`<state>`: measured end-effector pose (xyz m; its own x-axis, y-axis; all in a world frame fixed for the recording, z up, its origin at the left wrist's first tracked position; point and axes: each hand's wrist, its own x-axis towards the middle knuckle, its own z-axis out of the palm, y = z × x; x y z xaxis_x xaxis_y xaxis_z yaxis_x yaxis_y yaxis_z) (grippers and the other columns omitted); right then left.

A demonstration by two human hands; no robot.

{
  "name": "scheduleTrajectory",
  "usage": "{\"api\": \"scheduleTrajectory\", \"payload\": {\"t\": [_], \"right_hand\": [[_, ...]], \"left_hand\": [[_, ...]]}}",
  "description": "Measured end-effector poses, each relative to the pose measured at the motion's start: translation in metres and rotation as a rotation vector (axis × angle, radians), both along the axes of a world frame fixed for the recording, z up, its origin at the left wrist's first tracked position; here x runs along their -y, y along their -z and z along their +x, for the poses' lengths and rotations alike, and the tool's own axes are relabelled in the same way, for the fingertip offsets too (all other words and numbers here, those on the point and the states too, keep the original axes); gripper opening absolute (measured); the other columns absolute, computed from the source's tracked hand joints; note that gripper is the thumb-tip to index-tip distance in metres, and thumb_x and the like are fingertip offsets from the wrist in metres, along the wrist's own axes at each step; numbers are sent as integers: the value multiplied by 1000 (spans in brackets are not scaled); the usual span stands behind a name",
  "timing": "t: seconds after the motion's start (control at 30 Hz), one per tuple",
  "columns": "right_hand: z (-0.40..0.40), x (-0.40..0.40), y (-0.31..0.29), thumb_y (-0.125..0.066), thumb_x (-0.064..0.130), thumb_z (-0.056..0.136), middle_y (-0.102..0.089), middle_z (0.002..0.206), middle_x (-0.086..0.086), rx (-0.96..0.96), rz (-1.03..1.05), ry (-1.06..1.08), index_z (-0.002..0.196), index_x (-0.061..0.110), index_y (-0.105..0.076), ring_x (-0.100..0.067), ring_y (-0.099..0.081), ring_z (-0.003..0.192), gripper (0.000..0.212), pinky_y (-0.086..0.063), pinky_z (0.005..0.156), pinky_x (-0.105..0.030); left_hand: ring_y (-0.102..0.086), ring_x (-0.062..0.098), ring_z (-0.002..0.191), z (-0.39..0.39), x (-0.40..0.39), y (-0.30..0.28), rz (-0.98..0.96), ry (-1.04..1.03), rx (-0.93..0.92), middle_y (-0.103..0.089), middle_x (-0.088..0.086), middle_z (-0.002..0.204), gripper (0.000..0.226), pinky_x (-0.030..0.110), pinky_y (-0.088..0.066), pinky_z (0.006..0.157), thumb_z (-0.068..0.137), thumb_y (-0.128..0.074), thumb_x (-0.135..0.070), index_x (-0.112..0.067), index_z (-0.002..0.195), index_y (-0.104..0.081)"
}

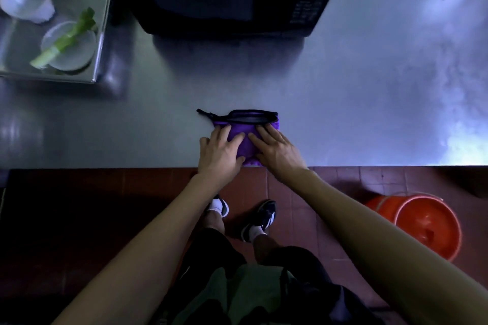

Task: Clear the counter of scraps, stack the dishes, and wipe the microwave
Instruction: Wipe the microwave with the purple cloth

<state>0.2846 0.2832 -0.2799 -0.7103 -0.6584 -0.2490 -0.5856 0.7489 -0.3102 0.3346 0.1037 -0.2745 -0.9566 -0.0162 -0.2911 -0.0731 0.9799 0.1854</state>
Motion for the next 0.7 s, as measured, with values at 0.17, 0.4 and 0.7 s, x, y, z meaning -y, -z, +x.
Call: {"api": "scheduleTrajectory", "payload": {"t": [0.17,0.4,0.7], "right_hand": [[31,-70,-3,-68,16,89,-47,149,-19,-32,-48,105,141,10,-55,-37,-41,141,54,-38,114,-48],[43,-108,-3,-78,12,80,-55,143,-17,-59,-60,175,135,10,-61,-37,-49,135,58,-46,107,-48],[37,-89,2,-48,14,100,-25,162,-14,7,-31,196,153,16,-35,-33,-17,152,55,-15,124,-42]], "left_hand": [[-34,30,137,15,-69,-4,-11,67,21,-39,7,148,65,47,-34,98,82,-70,-43,-28,141,-48],[-40,30,130,17,-113,-11,-76,108,31,-44,6,139,58,47,-35,91,81,-72,-35,-26,133,-50],[-27,27,145,14,-98,-7,-98,99,44,-28,6,158,65,47,-35,97,87,-64,-43,-31,146,-38]]}}
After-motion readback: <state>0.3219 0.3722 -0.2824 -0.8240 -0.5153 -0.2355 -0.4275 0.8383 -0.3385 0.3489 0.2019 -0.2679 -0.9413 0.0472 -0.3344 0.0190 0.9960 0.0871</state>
